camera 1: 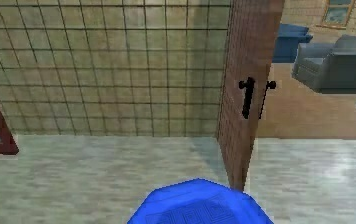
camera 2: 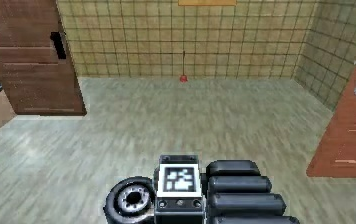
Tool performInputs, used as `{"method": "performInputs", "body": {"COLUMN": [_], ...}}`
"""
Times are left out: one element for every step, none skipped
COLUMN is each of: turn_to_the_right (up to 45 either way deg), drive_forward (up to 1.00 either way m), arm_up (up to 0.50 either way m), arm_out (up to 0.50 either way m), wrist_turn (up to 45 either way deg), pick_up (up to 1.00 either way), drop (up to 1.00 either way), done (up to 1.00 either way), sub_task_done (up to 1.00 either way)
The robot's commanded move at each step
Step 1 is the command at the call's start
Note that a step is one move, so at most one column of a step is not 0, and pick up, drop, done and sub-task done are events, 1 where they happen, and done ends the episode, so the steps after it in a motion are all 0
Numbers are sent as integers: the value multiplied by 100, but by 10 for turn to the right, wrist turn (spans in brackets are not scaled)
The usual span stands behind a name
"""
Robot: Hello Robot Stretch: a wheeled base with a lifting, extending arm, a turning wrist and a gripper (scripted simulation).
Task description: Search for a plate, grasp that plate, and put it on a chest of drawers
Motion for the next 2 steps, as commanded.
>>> {"method": "performInputs", "body": {"turn_to_the_right": [-60,0], "drive_forward": [0,25], "arm_up": [0,0], "arm_out": [0,0], "wrist_turn": [0,0], "pick_up": [0,0], "drop": [0,0], "done": [0,0], "sub_task_done": [0,0]}}
